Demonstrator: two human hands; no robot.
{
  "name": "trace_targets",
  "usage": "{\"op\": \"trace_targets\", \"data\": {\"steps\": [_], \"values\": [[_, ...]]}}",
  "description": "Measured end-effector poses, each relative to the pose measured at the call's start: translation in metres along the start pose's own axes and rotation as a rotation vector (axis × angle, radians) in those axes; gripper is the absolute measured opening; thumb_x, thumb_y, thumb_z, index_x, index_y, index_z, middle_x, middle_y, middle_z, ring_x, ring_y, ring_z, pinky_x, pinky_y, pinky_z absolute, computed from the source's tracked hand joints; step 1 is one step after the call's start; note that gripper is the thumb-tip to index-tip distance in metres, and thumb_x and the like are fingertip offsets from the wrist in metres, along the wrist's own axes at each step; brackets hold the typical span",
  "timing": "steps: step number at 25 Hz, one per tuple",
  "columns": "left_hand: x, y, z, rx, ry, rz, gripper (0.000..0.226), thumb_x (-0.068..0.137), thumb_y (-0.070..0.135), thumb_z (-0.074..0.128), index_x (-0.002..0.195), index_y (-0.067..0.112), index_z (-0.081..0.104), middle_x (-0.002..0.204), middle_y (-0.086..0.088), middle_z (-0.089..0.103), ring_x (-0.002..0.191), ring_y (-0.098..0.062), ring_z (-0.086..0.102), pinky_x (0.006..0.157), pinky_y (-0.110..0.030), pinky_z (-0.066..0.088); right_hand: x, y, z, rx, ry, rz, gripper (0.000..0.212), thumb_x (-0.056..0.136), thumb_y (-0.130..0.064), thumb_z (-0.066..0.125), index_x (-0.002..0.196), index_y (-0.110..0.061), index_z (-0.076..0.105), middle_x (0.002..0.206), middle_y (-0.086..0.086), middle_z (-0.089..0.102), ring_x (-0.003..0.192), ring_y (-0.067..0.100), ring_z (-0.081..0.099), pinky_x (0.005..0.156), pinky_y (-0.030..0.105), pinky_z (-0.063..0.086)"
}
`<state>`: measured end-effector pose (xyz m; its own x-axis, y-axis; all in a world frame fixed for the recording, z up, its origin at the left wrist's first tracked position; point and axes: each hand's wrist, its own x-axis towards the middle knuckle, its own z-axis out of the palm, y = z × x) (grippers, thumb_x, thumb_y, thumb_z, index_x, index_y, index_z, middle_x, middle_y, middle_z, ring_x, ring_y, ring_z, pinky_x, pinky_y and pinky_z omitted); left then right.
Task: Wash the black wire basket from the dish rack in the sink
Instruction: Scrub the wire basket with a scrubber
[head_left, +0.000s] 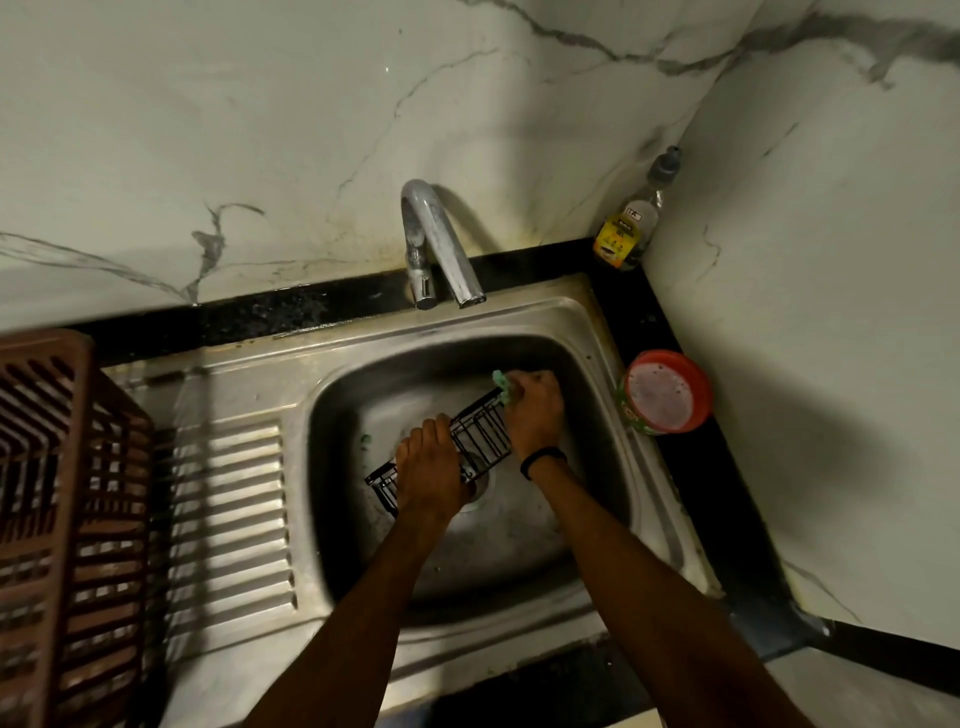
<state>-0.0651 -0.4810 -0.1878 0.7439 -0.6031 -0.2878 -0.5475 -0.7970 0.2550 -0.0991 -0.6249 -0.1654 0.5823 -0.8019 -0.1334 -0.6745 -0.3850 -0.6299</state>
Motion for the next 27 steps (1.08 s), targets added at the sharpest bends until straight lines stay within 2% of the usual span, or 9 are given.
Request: {"op": "trace_targets", "data": {"steps": [2,5,9,12,15,18,21,23,27], "values": [[0.000,0.001,0.000,0.011,-0.007,-0.009,0.104,0.069,0.054,0.083,0.150,0.011,0.034,0.136,-0.007,0.049,0.121,-0.026,0.049,0.107,-0.040,0.038,-0.004,0.000,0.000,-0.110,0.050,-0.076,0.030,0.083,0.002,0.067,0.110,-0.010,0.068,0.116,0.014,0.060,0.107,0.029,0.058,0.095,0.040,0.051],[0.000,0.004,-0.003,0.027,-0.015,-0.002,0.104,0.069,0.054,0.083,0.150,0.012,0.033,0.137,-0.006,0.047,0.122,-0.025,0.047,0.104,-0.039,0.038,-0.031,0.011,0.010,-0.206,-0.101,-0.275,0.029,0.083,-0.003,0.069,0.110,-0.012,0.068,0.114,0.010,0.062,0.107,0.025,0.058,0.097,0.035,0.050],[-0.004,0.002,-0.009,-0.044,0.006,-0.008,0.096,0.064,0.053,0.086,0.140,0.014,0.042,0.131,-0.005,0.051,0.116,-0.025,0.048,0.099,-0.040,0.039,-0.001,0.037,-0.025,0.063,0.055,0.197,0.022,0.087,-0.007,0.065,0.108,-0.010,0.071,0.115,0.016,0.065,0.106,0.030,0.061,0.093,0.037,0.049],[-0.015,-0.007,-0.019,-0.198,0.036,0.017,0.095,0.059,0.055,0.089,0.134,0.013,0.048,0.124,-0.004,0.053,0.112,-0.023,0.050,0.097,-0.040,0.040,0.000,0.047,-0.035,0.476,-0.056,0.609,0.015,0.089,-0.019,0.065,0.100,-0.012,0.072,0.111,0.016,0.069,0.103,0.032,0.064,0.093,0.042,0.053],[-0.030,-0.021,-0.021,-0.400,-0.004,-0.045,0.101,0.045,0.064,0.090,0.128,0.023,0.051,0.118,0.009,0.057,0.106,-0.010,0.056,0.092,-0.037,0.055,-0.017,0.043,-0.055,1.054,-0.196,0.809,0.023,0.095,-0.027,0.055,0.109,-0.014,0.068,0.109,0.013,0.066,0.095,0.029,0.061,0.073,0.044,0.056],[-0.046,-0.029,-0.022,-0.542,-0.043,-0.079,0.109,0.045,0.053,0.097,0.134,0.019,0.042,0.122,0.009,0.050,0.111,-0.011,0.053,0.091,-0.031,0.054,-0.028,0.021,-0.079,1.224,-0.363,0.734,0.024,0.099,-0.026,0.049,0.114,-0.020,0.067,0.108,0.010,0.069,0.099,0.029,0.063,0.062,0.041,0.057],[-0.052,-0.018,-0.035,-0.647,-0.030,-0.069,0.116,0.050,0.042,0.100,0.137,0.012,0.030,0.127,0.008,0.040,0.115,-0.008,0.044,0.089,-0.016,0.041,-0.041,-0.009,-0.082,0.997,-0.413,0.556,0.021,0.099,-0.009,0.049,0.103,-0.021,0.066,0.107,0.008,0.069,0.090,0.020,0.064,0.057,0.030,0.054],[-0.055,-0.009,-0.041,-0.705,0.031,-0.080,0.115,0.053,0.046,0.099,0.137,0.014,0.028,0.130,0.008,0.038,0.119,-0.009,0.043,0.094,-0.017,0.039,-0.052,-0.023,-0.086,0.894,-0.364,0.458,0.016,0.099,-0.011,0.052,0.101,-0.019,0.065,0.098,0.000,0.070,0.080,0.011,0.065,0.057,0.022,0.052],[-0.065,0.006,-0.042,-0.769,0.163,-0.034,0.118,0.055,0.059,0.089,0.145,0.020,0.023,0.138,0.009,0.032,0.127,-0.009,0.040,0.105,-0.018,0.038,-0.060,-0.021,-0.091,0.808,-0.266,0.368,0.012,0.098,-0.015,0.056,0.105,-0.020,0.065,0.105,-0.002,0.068,0.096,0.016,0.065,0.076,0.035,0.057]]}}
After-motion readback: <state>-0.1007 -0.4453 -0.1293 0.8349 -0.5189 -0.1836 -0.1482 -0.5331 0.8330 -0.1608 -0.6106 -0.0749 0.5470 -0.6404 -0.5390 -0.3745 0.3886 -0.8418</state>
